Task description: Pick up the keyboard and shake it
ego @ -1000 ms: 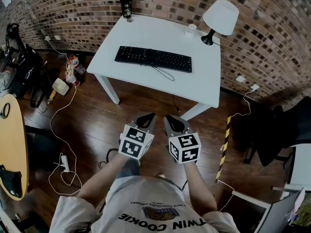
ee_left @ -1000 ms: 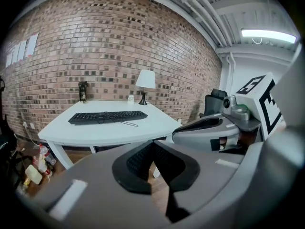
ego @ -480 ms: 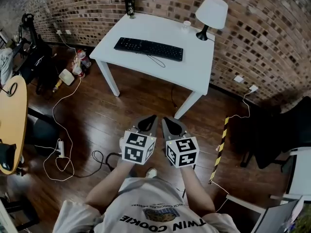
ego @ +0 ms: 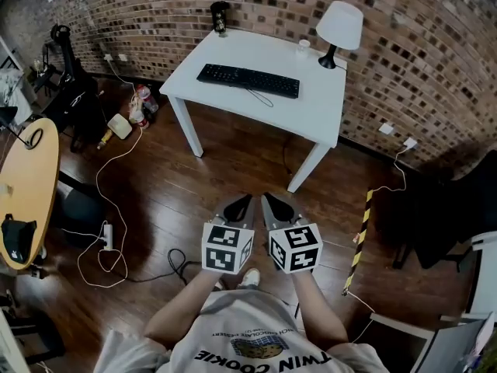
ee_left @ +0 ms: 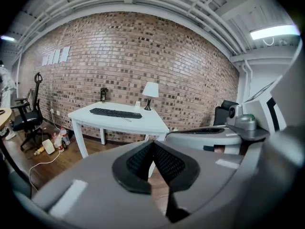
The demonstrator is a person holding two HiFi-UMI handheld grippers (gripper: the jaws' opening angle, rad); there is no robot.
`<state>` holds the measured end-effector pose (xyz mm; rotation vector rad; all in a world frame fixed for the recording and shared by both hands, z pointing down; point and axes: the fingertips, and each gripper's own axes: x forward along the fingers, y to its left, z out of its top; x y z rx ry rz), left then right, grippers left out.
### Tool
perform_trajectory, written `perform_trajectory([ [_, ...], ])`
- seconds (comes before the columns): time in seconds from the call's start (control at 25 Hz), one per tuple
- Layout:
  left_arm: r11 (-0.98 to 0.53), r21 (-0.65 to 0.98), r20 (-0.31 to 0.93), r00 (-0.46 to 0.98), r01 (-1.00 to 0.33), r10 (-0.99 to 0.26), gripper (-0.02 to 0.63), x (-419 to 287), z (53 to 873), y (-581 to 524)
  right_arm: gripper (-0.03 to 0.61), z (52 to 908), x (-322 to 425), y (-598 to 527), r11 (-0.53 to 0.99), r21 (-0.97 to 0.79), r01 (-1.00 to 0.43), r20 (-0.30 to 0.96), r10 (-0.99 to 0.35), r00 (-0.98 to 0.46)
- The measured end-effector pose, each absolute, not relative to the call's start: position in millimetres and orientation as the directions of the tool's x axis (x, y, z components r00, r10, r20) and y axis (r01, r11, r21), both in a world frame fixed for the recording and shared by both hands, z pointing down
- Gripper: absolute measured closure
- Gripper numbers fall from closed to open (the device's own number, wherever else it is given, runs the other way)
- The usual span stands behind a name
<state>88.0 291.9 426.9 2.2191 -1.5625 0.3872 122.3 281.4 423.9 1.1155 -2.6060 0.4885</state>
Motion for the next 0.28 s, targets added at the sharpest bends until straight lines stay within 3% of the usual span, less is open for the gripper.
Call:
perform_trajectory([
  [0.28,-0.277,0.173,0.444,0.326,-0.945,-0.835,0.607,50.6,429.8,332.9,0.578,426.1,87.1,320.9,0.633,-0.216,-0.744,0.369,-0.652,-0.662],
])
